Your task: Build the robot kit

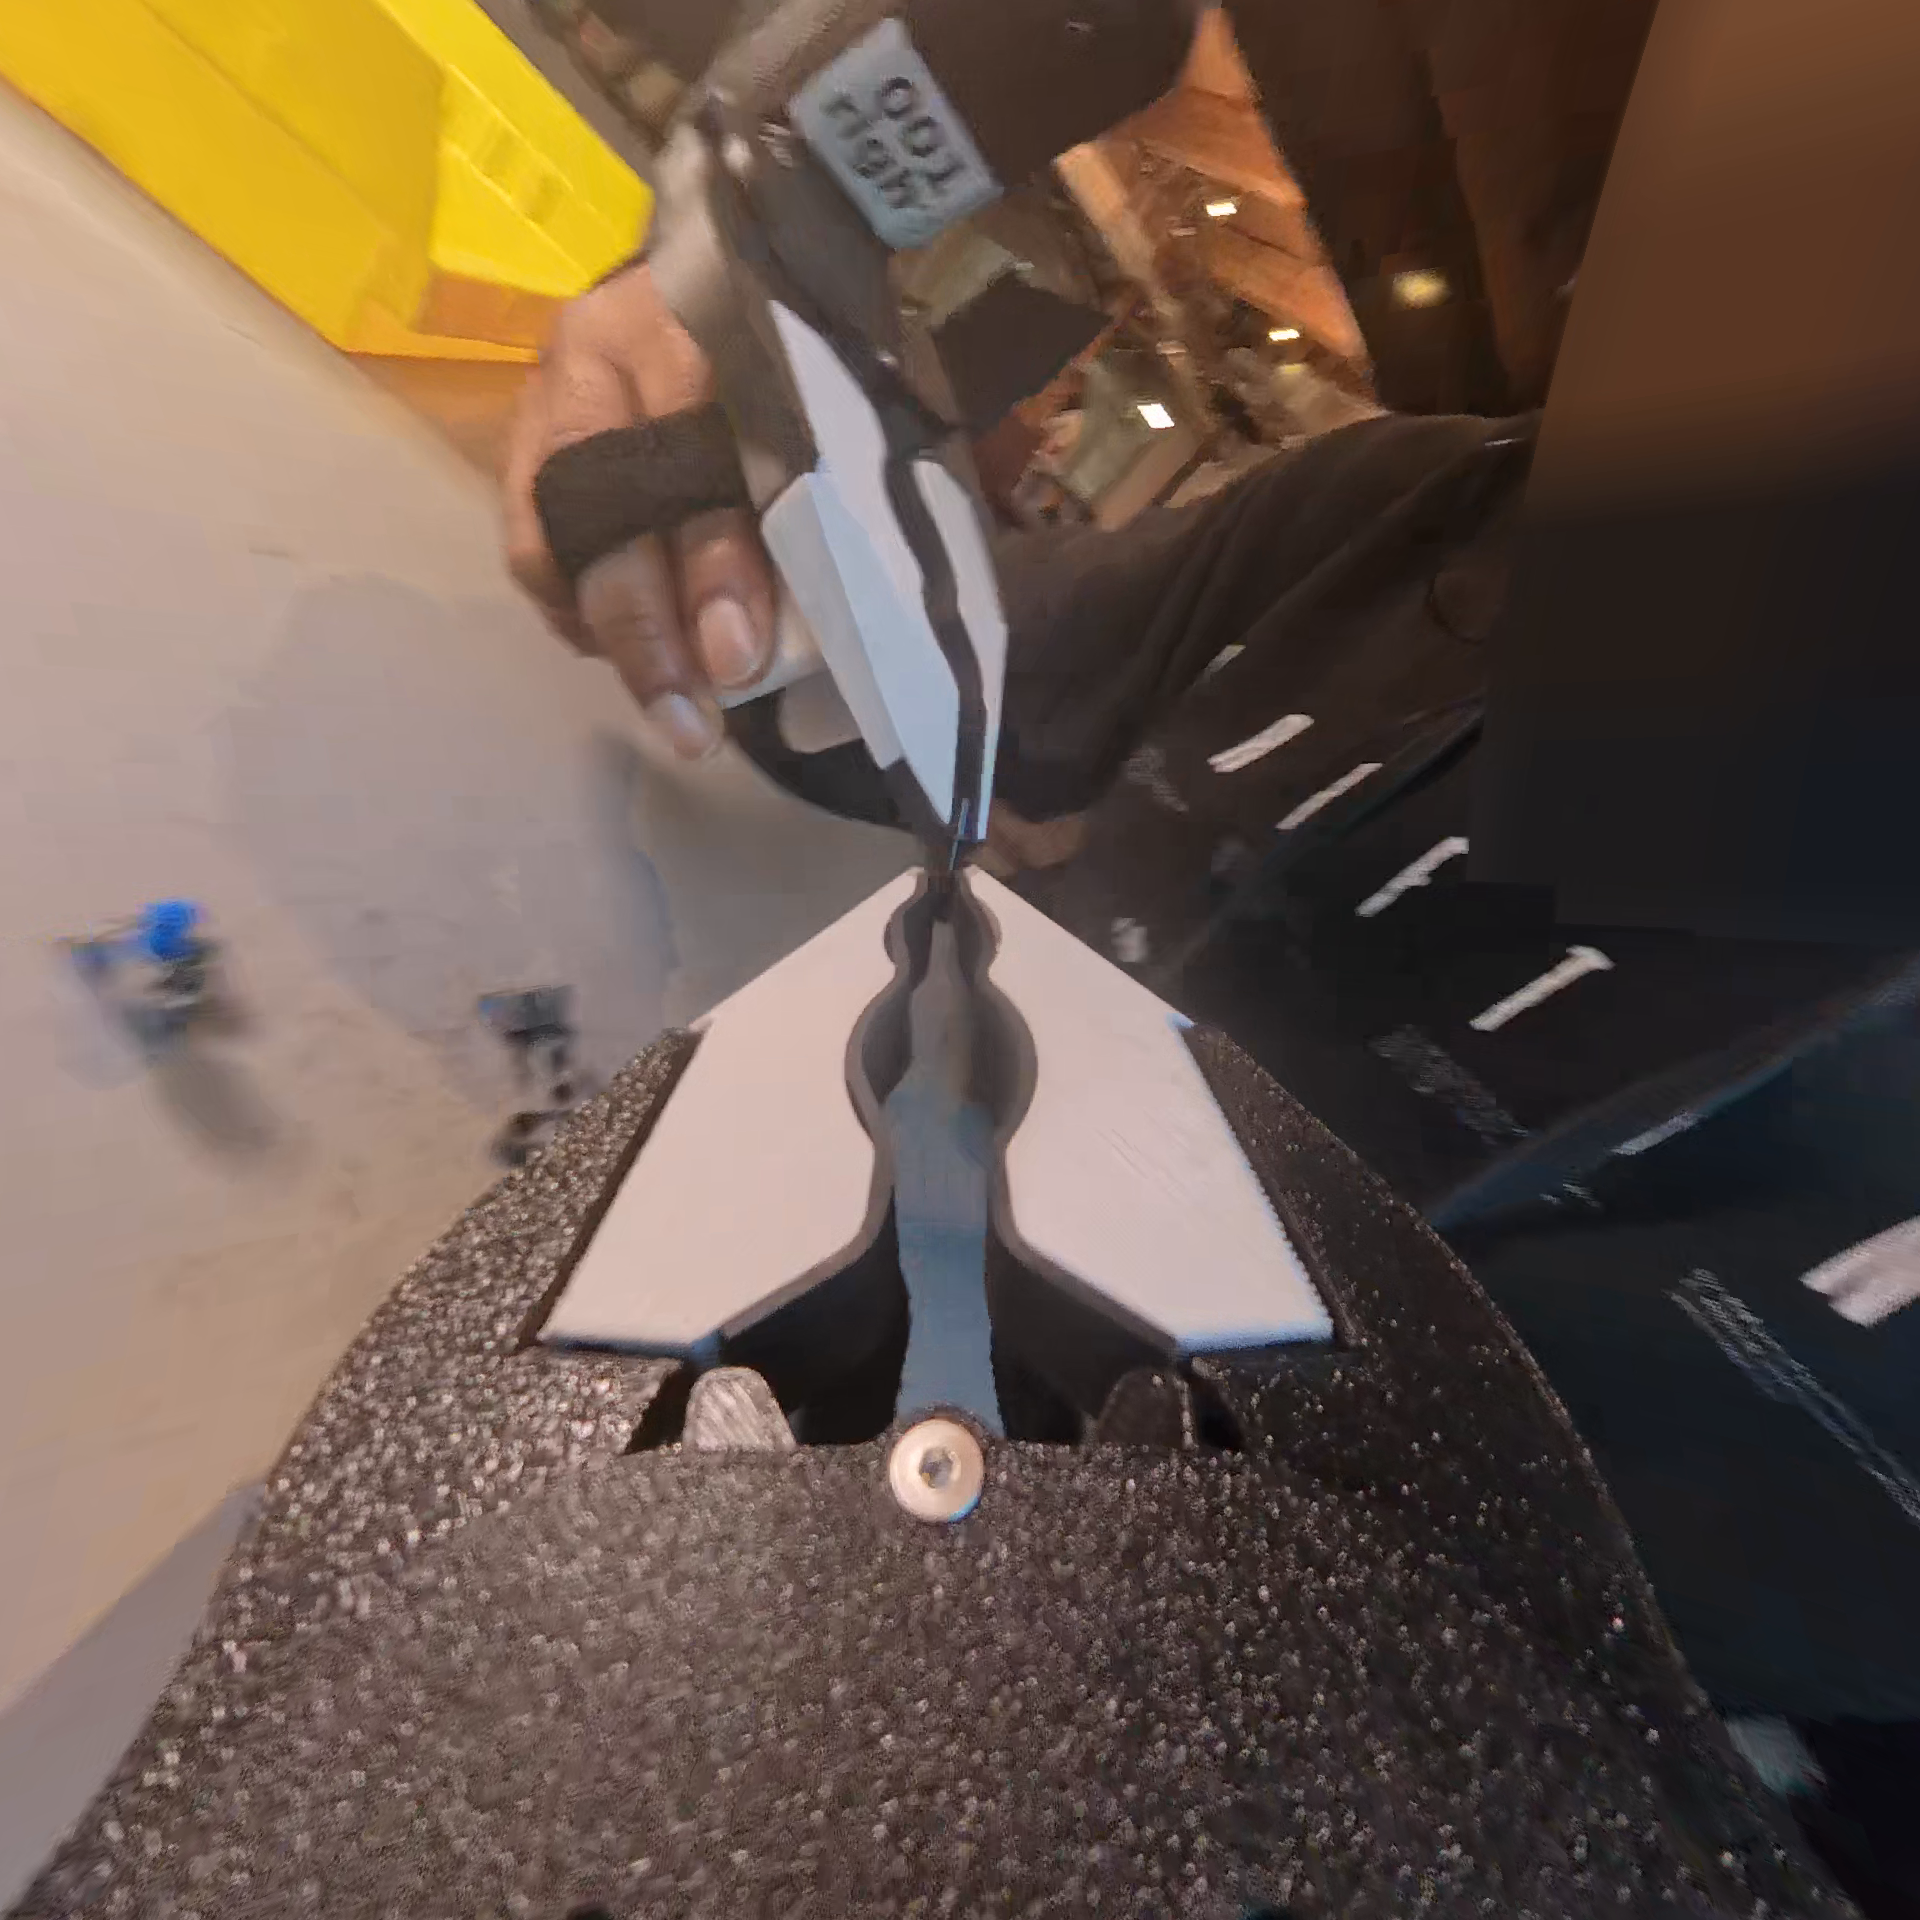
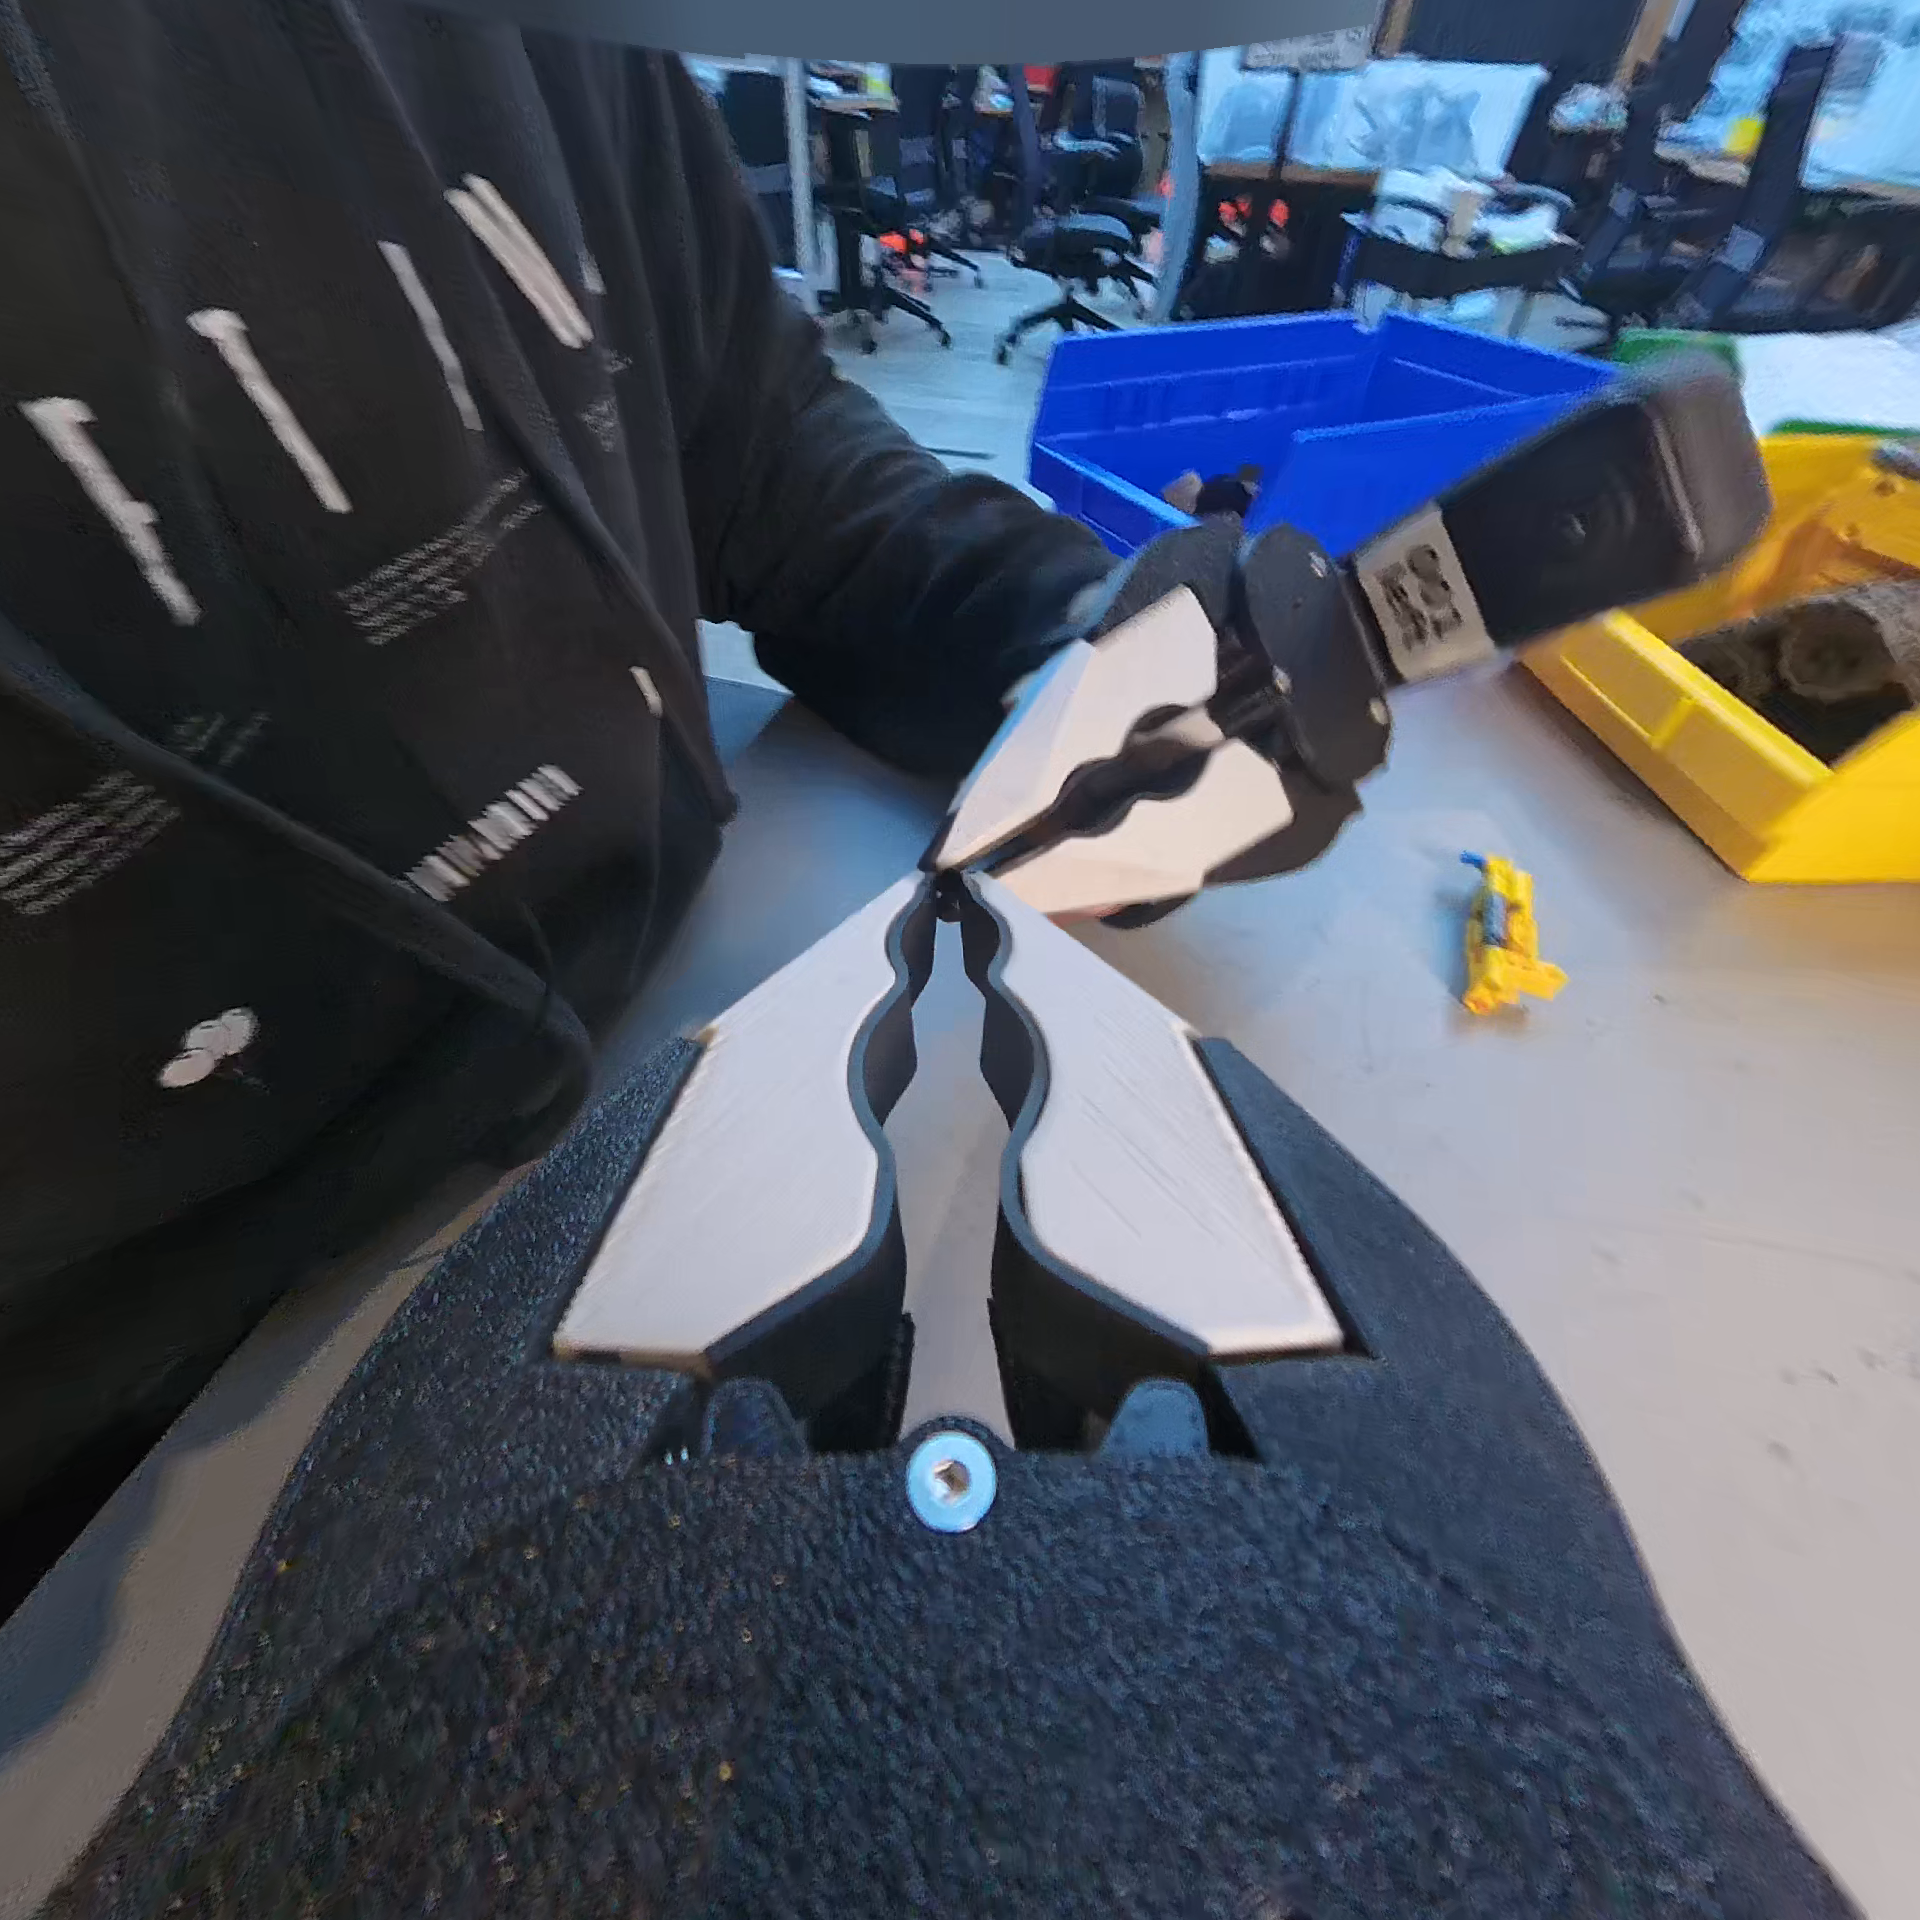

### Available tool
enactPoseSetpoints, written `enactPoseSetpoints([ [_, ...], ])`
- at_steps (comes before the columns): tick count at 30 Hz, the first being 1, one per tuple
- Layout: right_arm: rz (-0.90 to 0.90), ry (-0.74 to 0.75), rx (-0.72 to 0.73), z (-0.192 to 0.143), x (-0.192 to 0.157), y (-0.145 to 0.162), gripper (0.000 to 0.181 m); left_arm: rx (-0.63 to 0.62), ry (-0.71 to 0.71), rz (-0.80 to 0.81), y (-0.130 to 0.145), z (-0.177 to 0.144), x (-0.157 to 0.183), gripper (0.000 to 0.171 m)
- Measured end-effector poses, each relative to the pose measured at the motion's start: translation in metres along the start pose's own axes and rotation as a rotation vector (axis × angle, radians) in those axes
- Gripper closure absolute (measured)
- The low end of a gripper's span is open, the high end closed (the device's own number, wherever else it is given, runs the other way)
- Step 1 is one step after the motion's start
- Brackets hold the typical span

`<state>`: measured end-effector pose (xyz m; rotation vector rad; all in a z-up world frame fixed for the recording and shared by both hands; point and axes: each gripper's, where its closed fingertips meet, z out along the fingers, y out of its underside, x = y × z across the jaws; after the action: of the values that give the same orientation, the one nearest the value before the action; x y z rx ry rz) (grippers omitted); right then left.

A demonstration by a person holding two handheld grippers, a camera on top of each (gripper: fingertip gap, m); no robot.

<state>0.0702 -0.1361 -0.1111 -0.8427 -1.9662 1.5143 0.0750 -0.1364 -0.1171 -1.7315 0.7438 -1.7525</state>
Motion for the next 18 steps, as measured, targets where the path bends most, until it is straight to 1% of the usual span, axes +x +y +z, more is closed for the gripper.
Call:
enactPoseSetpoints([
  [1,0.02,0.051,-0.034,-0.001,0.01,0.006,0.177,-0.008,-0.106,0.031,-0.001,-0.007,-0.014,0.165],
  [2,0.048,0.097,-0.091,-0.003,0.02,0.016,0.177,-0.04,-0.242,0.076,0.001,-0.017,-0.031,0.159],
  [4,0.107,0.164,-0.24,-0.007,0.034,0.044,0.177,-0.152,-0.508,0.174,0.012,-0.037,-0.064,0.15],
  [5,0.12,0.172,-0.286,-0.007,0.036,0.055,0.177,-0.202,-0.568,0.206,0.018,-0.041,-0.071,0.147],
  [7,0.15,0.158,-0.35,-0.004,0.034,0.067,0.177,-0.26,-0.597,0.267,0.024,-0.034,-0.072,0.147],
  [9,0.155,0.16,-0.415,-0.002,0.033,0.077,0.177,-0.355,-0.658,0.336,0.034,-0.028,-0.08,0.146],
  [11,0.168,0.17,-0.461,-0.002,0.034,0.084,0.177,-0.444,-0.709,0.407,0.043,-0.024,-0.088,0.149],
  [13,0.178,0.184,-0.49,-0.005,0.035,0.088,0.177,-0.481,-0.753,0.461,0.045,-0.023,-0.092,0.157],
  [15,0.185,0.201,-0.508,-0.01,0.039,0.088,0.177,-0.504,-0.774,0.488,0.045,-0.025,-0.092,0.157],
  [18,0.179,0.196,-0.511,-0.01,0.038,0.085,0.178,-0.51,-0.768,0.484,0.047,-0.025,-0.09,0.157],
])
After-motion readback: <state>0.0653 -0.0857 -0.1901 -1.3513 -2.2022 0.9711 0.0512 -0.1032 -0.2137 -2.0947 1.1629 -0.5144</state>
